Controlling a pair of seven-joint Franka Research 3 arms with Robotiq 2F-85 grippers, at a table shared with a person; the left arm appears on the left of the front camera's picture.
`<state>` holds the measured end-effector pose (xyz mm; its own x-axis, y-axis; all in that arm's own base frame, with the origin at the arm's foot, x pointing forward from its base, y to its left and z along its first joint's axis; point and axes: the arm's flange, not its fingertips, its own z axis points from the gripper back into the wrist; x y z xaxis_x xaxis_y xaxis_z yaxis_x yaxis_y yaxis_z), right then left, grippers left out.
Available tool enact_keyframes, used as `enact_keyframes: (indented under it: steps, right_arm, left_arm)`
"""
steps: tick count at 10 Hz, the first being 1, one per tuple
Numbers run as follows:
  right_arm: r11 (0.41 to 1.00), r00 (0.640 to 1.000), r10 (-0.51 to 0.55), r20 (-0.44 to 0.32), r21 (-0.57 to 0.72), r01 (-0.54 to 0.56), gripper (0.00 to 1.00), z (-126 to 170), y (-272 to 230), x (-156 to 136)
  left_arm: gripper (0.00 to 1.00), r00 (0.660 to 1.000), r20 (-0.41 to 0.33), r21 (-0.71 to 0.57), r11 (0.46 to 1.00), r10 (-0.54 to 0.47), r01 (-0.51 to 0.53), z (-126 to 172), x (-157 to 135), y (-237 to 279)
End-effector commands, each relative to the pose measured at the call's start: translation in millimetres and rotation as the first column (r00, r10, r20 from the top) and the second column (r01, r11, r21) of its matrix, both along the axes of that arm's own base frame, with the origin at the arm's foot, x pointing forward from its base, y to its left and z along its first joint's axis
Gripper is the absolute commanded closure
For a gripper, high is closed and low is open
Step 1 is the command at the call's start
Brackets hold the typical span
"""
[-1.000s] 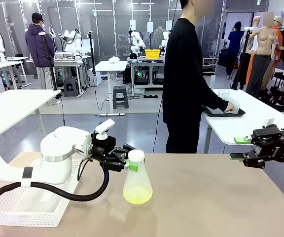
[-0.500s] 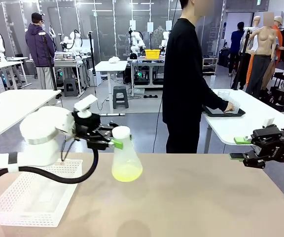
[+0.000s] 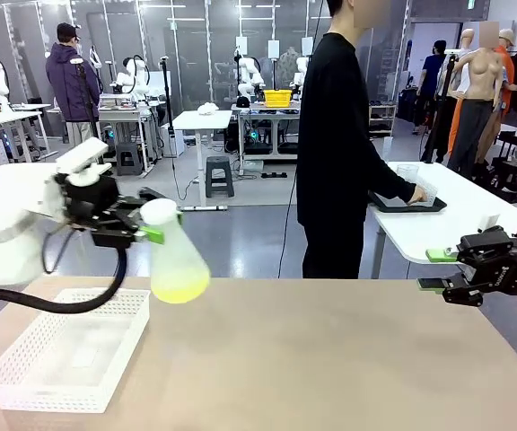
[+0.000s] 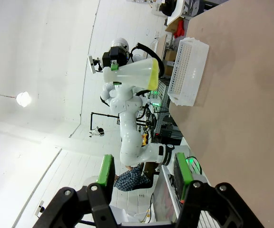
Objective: Prepare the solutions needed for the experiment.
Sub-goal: When the human places the Big flask in the center of the table, pick up the Big flask and place it in the left Organizing basket.
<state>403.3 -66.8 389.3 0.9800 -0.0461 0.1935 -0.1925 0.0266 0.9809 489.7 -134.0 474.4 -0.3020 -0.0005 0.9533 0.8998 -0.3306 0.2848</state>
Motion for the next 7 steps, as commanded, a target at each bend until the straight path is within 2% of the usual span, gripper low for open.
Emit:
enact_keyframes:
  steps: [1, 4, 6, 7]
  right_arm:
    - [1.000, 1.000, 0.001, 0.006, 0.004, -0.001, 0.36, 1.6, -0.5, 0.4]
    - [1.000, 1.000, 0.001, 0.006, 0.004, -0.001, 0.36, 1.6, -0.5, 0.4]
    - [1.000, 1.000, 0.001, 0.006, 0.004, -0.001, 0.36, 1.6, -0.5, 0.4]
    - [1.000, 1.000, 0.001, 0.006, 0.004, -0.001, 0.36, 1.6, -0.5, 0.4]
  left_arm:
    - [1.00, 0.988, 0.058, -0.008, 0.990, 0.142, -0.142, 2.8, -18.4, 62.4]
    - [1.00, 0.959, 0.054, -0.018, 0.960, 0.278, -0.278, -10.4, -34.0, 145.4]
    - [1.00, 0.953, 0.025, -0.027, 0.953, 0.302, -0.301, -28.3, -39.3, 172.9]
    - [1.00, 0.953, -0.013, -0.035, 0.953, 0.301, -0.302, -43.5, -38.4, 182.7]
